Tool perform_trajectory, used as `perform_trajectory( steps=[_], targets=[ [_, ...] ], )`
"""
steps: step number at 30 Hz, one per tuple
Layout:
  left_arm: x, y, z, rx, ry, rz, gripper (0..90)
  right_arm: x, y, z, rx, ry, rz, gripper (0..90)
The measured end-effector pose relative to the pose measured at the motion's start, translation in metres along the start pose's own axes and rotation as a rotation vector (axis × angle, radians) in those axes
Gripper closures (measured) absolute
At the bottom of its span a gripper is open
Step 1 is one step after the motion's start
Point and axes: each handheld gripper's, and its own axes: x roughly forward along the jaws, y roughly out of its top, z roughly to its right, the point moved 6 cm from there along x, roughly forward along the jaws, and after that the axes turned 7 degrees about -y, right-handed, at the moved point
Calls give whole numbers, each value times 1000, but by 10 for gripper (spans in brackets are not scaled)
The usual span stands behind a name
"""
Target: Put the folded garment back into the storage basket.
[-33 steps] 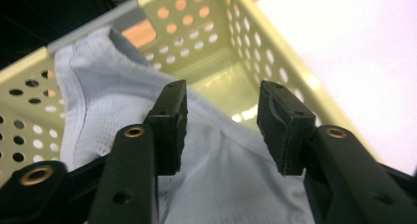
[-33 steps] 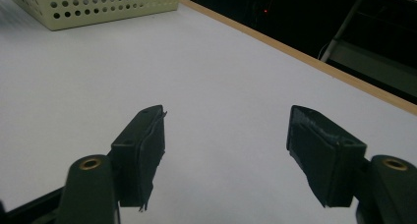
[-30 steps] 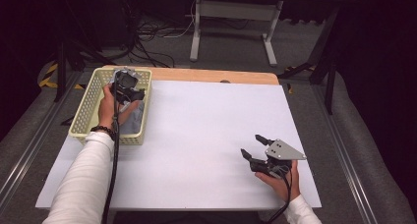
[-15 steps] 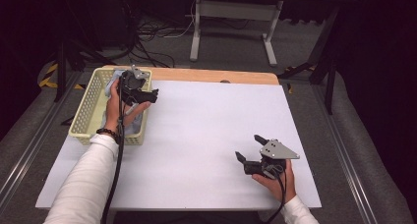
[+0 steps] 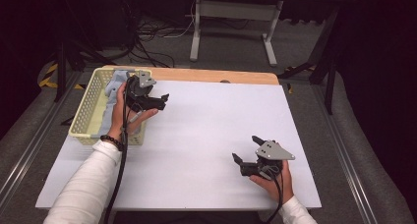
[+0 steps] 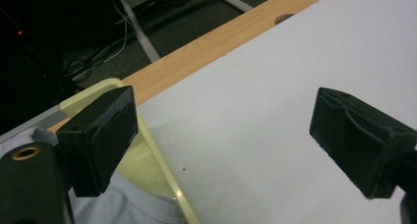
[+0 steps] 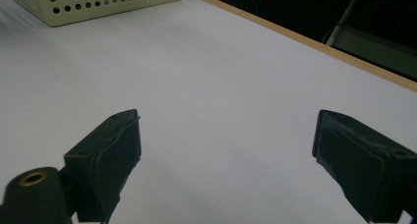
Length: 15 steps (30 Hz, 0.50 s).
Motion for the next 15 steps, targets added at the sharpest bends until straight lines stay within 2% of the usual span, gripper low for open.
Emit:
perform_trajectory(
  steps=[7,9,11,15],
  targets=[
    [-7,3,19,42,-30,44,107,1,0,-4,-1,7,0,124],
    [-8,2,24,57,-45,44,106,2,0,-6,-10,8,-4,124],
    [-11,2,30,74,-41,49,105,2,0,-9,-20,14,-4,125],
    [-16,3,42,90,-71,73,104,3,-1,-13,-33,21,-6,124]
  ],
)
